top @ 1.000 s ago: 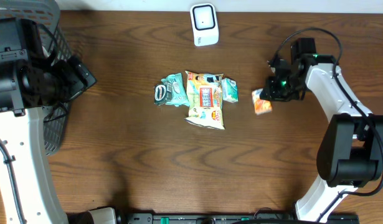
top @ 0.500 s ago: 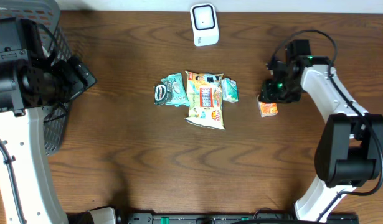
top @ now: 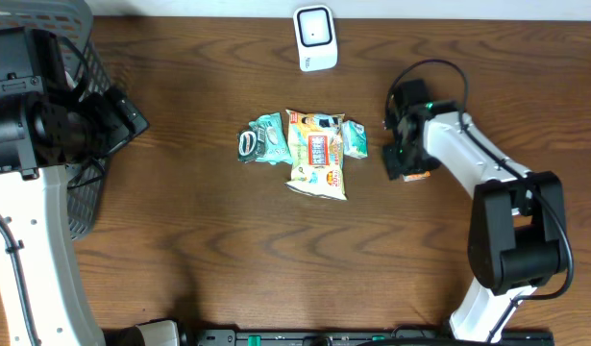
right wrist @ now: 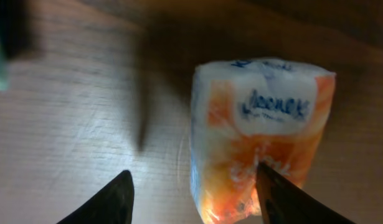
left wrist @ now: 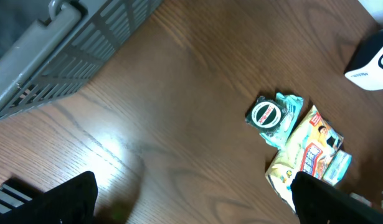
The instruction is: Scan the item barcode
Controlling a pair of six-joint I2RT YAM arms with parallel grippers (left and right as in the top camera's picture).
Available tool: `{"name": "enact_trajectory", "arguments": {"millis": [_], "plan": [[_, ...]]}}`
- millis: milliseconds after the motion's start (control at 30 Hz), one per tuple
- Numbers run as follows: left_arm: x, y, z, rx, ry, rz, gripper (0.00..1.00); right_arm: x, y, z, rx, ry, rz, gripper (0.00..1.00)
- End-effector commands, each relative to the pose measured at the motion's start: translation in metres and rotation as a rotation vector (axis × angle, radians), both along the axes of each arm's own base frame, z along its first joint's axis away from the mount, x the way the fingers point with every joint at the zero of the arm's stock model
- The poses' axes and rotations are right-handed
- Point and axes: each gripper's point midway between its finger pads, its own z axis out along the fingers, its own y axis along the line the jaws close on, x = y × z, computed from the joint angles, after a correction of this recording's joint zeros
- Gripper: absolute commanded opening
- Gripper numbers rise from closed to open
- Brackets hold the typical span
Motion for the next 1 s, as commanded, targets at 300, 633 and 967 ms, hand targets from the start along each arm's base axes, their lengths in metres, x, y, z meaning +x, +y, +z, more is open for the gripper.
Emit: {"name": "enact_trajectory", "arguments": {"millis": [300, 633, 967], "plan": [[-0.001, 0.002, 0.002, 0.010, -0.003, -0.001, 0.98, -0.005, -0.003, -0.018, -0.020, -0.029, -0.020, 0.01], [-0.001, 0.002, 0.002, 0.011, -0.003, -0.001, 0.98, 0.035, 0.079, 0.066, 0.531, -0.051, 0.060, 0.01], [-0.001, 0.002, 0.002, 0.010, -0.003, -0.001, 0.98, 0.013, 0.099, 0.086, 0.956, 0.029, 0.079, 0.01]]}}
